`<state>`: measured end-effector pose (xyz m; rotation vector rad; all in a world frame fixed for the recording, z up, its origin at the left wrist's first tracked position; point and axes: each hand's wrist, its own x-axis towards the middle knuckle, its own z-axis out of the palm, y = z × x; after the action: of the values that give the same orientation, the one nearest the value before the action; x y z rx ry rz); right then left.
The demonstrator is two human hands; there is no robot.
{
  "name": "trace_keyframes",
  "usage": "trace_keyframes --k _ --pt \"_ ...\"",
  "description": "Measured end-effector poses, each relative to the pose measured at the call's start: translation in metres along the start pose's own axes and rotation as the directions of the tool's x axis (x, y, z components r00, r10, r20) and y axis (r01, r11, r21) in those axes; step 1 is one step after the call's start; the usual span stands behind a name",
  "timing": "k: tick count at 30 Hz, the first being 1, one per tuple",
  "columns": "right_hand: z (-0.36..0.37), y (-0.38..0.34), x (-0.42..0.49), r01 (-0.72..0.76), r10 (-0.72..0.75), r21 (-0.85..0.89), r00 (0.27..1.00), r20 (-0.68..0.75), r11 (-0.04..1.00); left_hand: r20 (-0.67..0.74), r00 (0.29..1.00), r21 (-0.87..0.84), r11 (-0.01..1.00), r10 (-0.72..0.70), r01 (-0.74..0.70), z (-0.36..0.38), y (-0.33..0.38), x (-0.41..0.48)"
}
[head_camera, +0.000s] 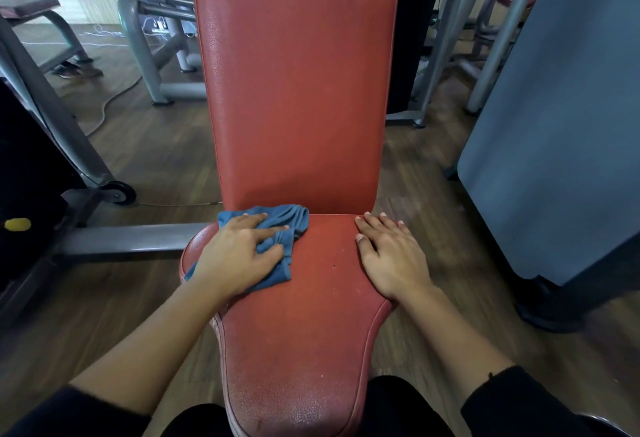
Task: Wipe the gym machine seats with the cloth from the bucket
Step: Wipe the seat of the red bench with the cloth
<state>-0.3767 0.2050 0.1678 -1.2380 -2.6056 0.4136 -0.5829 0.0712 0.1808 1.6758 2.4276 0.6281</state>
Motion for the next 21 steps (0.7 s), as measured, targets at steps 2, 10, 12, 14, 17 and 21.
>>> trace_keyframes --k 2,10,12,14,17,21 --pt "0.0 0.0 0.0 0.0 0.0 0.0 1.0 0.0 1.0 -0.011 0.999 0.041 0.998 -0.042 0.042 0.008 0.011 0.014" --pt "0.0 0.001 0.0 0.005 -0.005 0.003 1.0 -0.006 1.0 0.104 0.985 -0.073 0.989 0.138 -0.13 0.015 0.042 -0.017" --pt "-0.001 0.001 0.0 0.001 -0.001 0.001 1.0 -0.007 1.0 0.096 0.986 -0.121 0.985 0.138 -0.126 0.004 0.021 -0.03" --pt "0.0 0.001 0.0 0.002 -0.002 -0.002 1.0 -0.006 1.0 0.068 0.994 -0.084 0.993 0.089 -0.083 -0.003 0.0 -0.028" --pt "0.0 0.0 0.0 0.003 -0.003 0.004 1.0 -0.006 1.0 -0.019 1.0 -0.007 1.0 -0.006 0.006 -0.003 -0.004 -0.006" --pt "0.0 0.001 0.0 0.004 -0.004 -0.009 1.0 -0.003 1.0 -0.014 1.0 0.027 0.999 -0.017 0.018 0.016 0.03 0.011"
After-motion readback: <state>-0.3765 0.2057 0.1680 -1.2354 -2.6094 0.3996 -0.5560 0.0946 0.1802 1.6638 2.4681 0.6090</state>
